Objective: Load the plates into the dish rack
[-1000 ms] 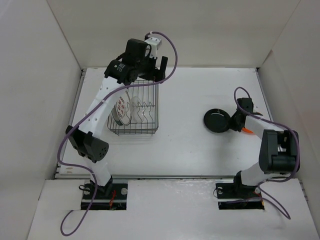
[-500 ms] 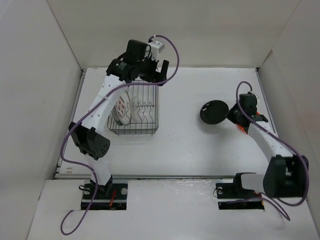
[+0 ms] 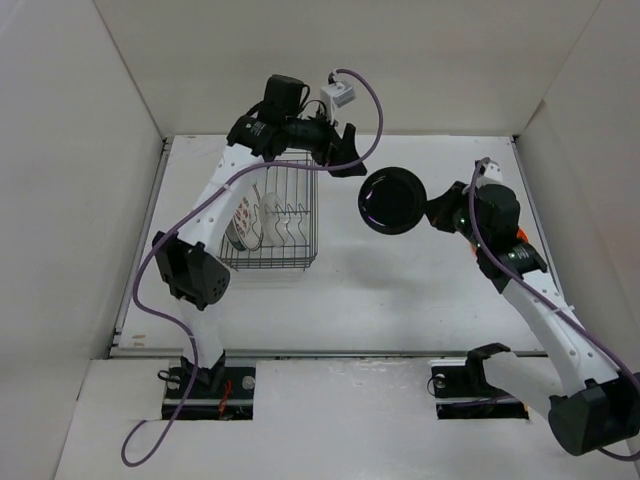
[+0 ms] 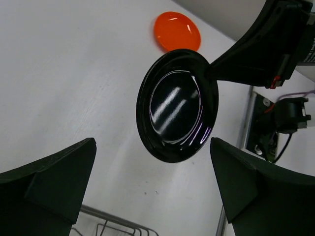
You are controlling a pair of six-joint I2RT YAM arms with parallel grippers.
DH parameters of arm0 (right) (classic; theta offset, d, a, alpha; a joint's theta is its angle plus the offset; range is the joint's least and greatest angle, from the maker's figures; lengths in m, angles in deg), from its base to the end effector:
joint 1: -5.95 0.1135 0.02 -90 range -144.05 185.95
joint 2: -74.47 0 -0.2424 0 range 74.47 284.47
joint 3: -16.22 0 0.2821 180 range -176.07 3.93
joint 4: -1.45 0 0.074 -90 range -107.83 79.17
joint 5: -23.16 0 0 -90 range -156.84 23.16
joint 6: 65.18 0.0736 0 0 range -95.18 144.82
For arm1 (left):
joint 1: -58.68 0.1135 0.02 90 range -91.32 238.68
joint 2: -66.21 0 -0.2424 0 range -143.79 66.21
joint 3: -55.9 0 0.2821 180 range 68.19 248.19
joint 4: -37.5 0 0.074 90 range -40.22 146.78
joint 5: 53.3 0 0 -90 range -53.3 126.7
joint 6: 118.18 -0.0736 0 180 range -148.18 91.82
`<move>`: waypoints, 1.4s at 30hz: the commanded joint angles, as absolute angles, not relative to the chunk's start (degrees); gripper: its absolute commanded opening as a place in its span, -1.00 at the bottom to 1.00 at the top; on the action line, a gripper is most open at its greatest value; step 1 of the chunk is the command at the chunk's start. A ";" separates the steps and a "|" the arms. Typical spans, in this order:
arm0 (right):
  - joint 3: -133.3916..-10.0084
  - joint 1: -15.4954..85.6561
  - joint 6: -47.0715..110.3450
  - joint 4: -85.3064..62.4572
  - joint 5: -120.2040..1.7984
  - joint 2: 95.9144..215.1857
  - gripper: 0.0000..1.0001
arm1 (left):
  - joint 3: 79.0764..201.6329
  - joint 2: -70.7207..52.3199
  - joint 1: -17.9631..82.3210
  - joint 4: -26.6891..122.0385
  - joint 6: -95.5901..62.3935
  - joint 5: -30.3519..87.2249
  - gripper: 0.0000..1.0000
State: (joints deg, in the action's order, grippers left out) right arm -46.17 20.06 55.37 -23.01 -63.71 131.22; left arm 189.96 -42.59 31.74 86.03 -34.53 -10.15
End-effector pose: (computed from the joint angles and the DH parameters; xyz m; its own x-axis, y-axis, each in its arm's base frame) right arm 0.2972 0.0788 0.2964 -0.4186 0.4181 -0.8062 -0.0938 0.8631 0.4963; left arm 0.3924 -0.2597 0.4142 -0.2497 0.2117 -0.9449 0.9407 0.2844 -0.1849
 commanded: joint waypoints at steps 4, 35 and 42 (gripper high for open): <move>-48.71 22.13 54.09 -14.53 -60.35 127.03 -1.00 | 192.37 -48.31 31.00 86.86 -36.61 -19.13 1.00; -55.56 26.17 53.04 -23.90 -75.78 128.26 0.99 | 174.92 -29.18 28.71 85.56 -26.96 23.92 -1.00; -59.17 27.31 52.42 -35.78 -88.28 130.01 0.99 | 175.07 -26.25 31.07 96.53 -17.89 55.58 -1.00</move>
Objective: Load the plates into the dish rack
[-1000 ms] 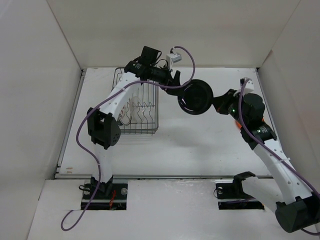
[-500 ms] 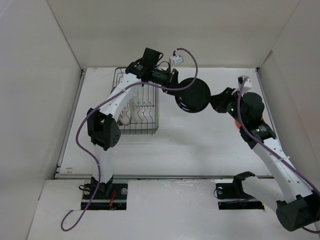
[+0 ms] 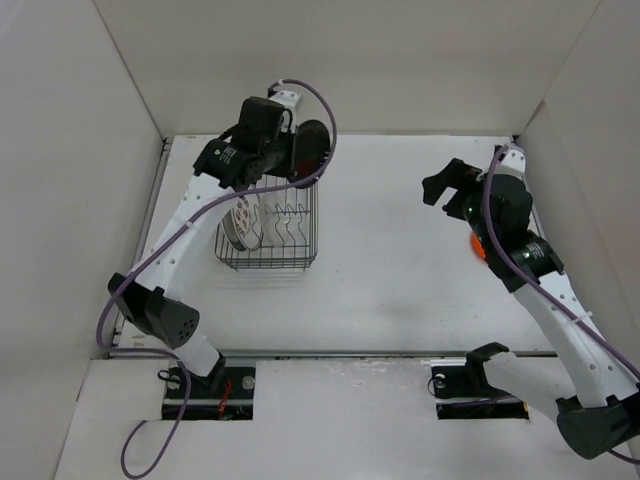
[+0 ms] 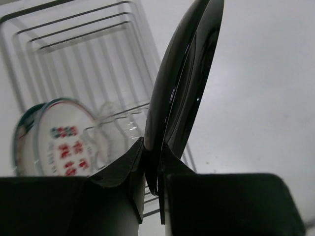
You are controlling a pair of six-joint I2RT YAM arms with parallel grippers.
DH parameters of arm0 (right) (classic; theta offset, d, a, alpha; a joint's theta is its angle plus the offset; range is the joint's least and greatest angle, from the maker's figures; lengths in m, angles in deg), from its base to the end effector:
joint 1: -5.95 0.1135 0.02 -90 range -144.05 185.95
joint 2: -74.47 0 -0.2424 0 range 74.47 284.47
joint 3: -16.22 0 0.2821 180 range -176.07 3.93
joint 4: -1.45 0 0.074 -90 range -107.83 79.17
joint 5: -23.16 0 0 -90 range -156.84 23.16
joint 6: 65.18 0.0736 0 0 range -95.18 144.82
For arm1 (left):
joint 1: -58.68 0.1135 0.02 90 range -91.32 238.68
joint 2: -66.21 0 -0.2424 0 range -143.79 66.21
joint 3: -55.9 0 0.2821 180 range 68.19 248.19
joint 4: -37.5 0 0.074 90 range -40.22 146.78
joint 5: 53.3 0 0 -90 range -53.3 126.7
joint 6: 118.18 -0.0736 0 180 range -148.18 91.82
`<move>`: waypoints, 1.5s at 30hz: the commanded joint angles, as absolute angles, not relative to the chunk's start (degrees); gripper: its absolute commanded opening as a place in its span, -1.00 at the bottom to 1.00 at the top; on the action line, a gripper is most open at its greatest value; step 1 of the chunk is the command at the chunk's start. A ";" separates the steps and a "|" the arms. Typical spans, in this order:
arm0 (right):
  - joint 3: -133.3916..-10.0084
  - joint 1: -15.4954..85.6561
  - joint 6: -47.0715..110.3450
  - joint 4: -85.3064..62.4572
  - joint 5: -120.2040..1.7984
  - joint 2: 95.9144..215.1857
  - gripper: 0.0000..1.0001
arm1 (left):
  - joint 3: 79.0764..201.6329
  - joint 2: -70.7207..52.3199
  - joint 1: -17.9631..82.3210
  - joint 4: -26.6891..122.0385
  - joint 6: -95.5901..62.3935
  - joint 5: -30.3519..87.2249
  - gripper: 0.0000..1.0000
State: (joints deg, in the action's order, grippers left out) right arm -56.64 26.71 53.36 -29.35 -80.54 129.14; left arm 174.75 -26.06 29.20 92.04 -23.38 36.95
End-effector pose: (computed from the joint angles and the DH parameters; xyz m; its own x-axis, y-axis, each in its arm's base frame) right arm 0.2772 0.0864 0.3676 -0.2406 0.4052 -0.8820 -0.0151 0.9070 0.4208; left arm 0.3590 -0.2026 0.4127 -0.4476 0.1569 -0.8803 0.4529 0.8887 -0.0719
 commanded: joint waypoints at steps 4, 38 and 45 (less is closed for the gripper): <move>-59.70 27.31 53.65 -39.12 -91.00 130.02 0.99 | 169.53 -26.78 31.61 97.76 -16.40 57.88 -1.00; -49.42 16.41 56.90 -38.16 -85.65 126.68 0.99 | 161.80 -24.59 32.14 96.71 -13.41 57.18 -1.00; -48.89 16.41 56.90 -38.69 -85.65 125.53 0.99 | 158.89 -24.06 32.14 95.04 -13.41 58.31 -1.00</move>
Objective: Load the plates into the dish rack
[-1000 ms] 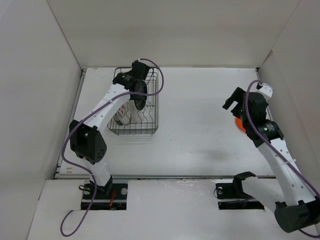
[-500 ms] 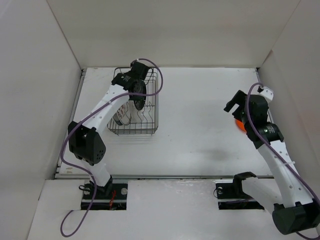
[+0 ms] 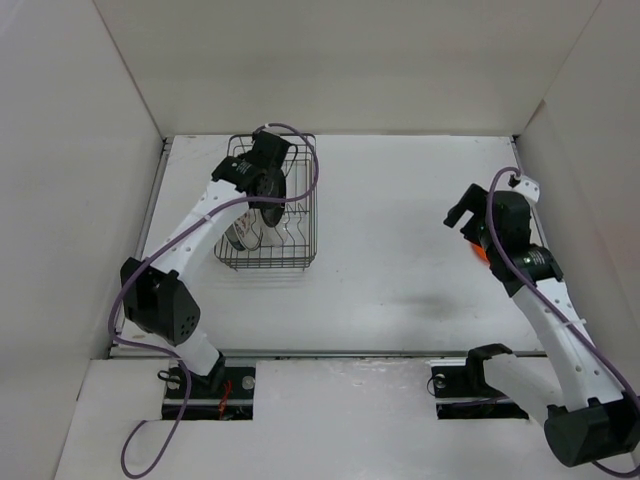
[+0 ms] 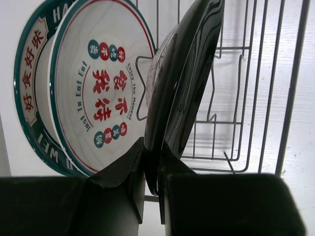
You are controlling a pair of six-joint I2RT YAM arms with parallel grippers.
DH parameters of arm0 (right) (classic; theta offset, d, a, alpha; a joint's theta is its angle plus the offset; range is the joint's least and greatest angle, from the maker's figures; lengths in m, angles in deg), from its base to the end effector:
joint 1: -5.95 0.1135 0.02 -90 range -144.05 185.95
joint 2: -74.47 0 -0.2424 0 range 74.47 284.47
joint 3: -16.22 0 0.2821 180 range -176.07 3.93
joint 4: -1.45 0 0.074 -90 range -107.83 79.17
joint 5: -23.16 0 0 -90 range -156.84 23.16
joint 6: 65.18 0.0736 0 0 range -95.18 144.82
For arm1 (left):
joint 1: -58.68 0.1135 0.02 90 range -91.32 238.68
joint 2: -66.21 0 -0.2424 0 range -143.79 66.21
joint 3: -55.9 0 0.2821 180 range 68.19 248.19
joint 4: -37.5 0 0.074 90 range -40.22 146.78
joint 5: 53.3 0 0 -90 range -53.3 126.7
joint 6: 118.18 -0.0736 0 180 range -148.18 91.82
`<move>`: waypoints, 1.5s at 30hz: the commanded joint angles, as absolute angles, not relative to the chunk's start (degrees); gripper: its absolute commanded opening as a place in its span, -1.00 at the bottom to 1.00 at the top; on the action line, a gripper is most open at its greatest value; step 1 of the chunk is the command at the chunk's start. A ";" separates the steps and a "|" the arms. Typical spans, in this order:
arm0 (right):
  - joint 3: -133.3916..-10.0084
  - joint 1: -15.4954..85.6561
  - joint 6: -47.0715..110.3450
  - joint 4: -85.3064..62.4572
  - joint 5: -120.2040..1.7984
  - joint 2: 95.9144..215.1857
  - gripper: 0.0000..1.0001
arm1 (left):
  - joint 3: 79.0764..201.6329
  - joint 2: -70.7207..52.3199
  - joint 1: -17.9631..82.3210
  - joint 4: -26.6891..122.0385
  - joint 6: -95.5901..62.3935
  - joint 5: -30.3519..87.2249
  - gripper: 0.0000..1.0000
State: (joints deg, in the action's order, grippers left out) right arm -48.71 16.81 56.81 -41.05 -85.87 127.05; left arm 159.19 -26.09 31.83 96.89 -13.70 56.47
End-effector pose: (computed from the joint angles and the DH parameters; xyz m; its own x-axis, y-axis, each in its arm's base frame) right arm 0.2721 0.0278 0.2942 -0.3660 0.4397 -0.8202 0.3451 0.8826 0.3192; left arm 0.3697 -0.1593 0.3024 -0.7022 0.0917 -0.7061 0.0507 0.9956 0.0789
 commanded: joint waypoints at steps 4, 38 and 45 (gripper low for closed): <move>-49.50 15.89 56.29 -39.22 -86.27 124.48 0.99 | 157.66 -25.20 32.14 94.52 -13.41 58.32 -1.00; -41.32 -11.71 68.07 -28.33 -82.58 151.42 0.80 | 166.34 -32.13 31.61 100.04 -22.44 32.32 0.76; -45.10 -15.05 66.58 -27.53 -83.89 159.62 0.63 | 171.36 -31.09 29.33 100.05 -25.36 28.18 1.00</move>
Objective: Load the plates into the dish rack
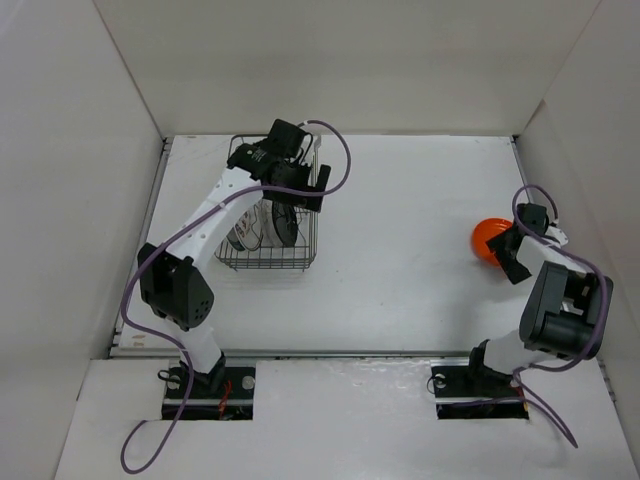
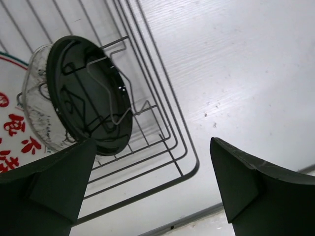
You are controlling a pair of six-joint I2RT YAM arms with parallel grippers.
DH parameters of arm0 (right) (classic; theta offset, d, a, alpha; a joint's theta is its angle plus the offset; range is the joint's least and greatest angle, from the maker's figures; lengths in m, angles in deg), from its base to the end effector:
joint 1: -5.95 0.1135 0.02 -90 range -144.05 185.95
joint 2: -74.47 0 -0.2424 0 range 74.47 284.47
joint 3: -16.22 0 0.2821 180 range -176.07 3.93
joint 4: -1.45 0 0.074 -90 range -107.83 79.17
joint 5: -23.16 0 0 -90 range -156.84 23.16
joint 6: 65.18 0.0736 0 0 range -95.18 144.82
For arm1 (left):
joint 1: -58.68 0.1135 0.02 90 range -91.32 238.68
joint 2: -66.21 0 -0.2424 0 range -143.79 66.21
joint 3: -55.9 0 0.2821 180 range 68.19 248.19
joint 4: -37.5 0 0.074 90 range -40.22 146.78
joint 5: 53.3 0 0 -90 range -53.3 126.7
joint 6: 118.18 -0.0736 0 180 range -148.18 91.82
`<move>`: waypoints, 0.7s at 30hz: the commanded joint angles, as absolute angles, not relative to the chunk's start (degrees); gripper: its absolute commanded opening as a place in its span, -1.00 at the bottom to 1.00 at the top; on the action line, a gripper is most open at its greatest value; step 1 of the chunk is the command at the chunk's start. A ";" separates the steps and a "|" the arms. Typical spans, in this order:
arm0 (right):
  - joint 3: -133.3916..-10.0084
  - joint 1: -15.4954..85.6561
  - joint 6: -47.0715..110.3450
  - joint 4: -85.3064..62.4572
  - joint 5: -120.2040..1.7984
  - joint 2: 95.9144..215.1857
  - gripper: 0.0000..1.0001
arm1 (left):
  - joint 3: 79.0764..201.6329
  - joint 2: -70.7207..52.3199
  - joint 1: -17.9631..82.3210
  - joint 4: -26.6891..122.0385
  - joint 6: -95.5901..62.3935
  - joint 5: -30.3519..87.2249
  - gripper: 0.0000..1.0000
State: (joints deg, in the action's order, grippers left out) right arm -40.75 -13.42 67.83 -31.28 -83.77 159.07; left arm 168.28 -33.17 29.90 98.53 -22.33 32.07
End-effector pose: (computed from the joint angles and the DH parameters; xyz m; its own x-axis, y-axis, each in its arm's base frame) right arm 0.2934 -0.1259 0.0985 -0.2905 0.7938 -0.5343 0.8907 0.4284 0.1523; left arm 0.3766 -0.2136 0.3066 -0.7020 0.2697 -0.6591 0.4580 0.8797 -0.1279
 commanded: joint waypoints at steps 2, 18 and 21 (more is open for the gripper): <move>-45.80 -15.05 66.57 -27.53 -83.89 160.16 0.60 | 171.89 -31.09 29.32 99.44 -25.37 28.17 1.00; -50.73 -15.05 63.85 -34.12 -84.95 166.40 -0.04 | 179.62 -33.11 29.32 103.13 -27.12 24.39 1.00; -51.34 -15.05 62.36 -34.12 -83.72 166.93 -0.64 | 180.33 -33.64 29.32 103.65 -27.12 23.78 1.00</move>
